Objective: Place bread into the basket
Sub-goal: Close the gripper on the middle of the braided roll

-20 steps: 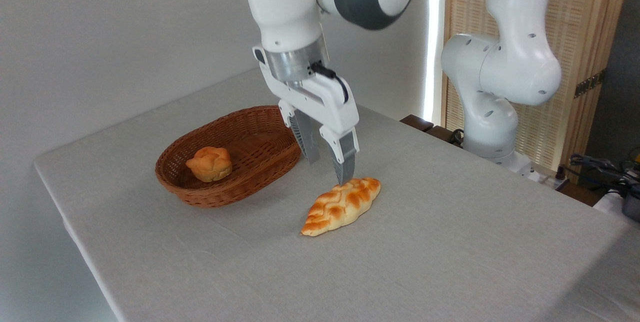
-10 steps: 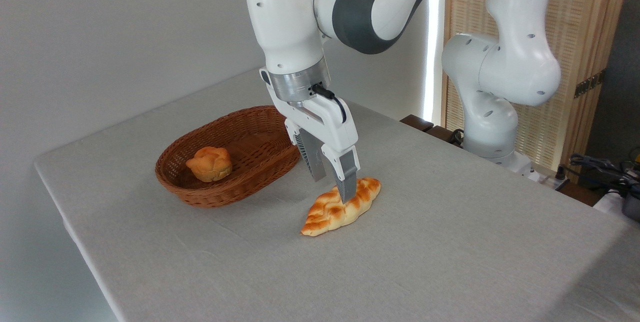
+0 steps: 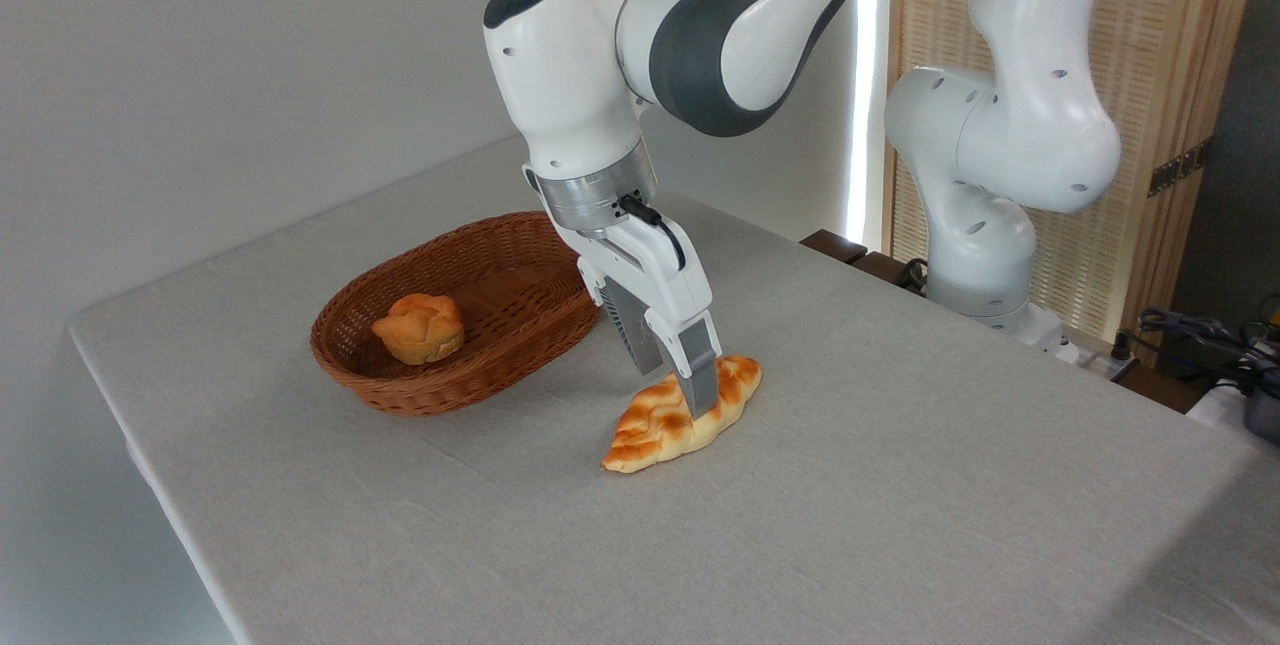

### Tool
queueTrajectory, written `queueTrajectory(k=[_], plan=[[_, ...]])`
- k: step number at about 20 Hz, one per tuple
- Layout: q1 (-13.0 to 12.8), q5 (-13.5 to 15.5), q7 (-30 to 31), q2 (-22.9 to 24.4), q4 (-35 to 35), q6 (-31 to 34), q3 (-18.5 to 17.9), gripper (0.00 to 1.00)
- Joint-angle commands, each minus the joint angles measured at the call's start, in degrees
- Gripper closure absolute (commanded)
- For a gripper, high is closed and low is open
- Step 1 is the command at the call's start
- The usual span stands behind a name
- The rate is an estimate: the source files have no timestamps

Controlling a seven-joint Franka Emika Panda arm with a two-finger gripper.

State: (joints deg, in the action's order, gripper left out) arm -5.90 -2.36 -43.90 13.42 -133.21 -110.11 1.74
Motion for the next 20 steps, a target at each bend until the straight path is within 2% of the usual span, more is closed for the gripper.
queueTrajectory(k=[1,4,7,13,14,16,18,20], plan=[[-0.6,-1.2,-0.8,0.3,-0.9,-1.4,-0.7,0.00],[-0.6,-4.5,-0.9,0.2,-0.9,-1.2,-0.6,0.00],[-0.6,-4.8,-3.1,-0.1,-1.1,-1.2,-0.6,0.00],[-0.6,-4.7,-3.3,-0.8,-3.1,-2.6,-0.5,0.00],[-1.1,-4.7,-3.3,-0.8,-3.5,-3.3,-0.5,0.03],[-1.1,-4.7,-3.3,-1.0,-3.6,-4.1,-0.5,0.38],[-1.1,-4.7,-3.3,-1.5,-3.6,-4.1,-0.5,0.50],[-1.1,-4.7,-3.3,-1.7,-3.6,-4.1,-0.5,0.51]])
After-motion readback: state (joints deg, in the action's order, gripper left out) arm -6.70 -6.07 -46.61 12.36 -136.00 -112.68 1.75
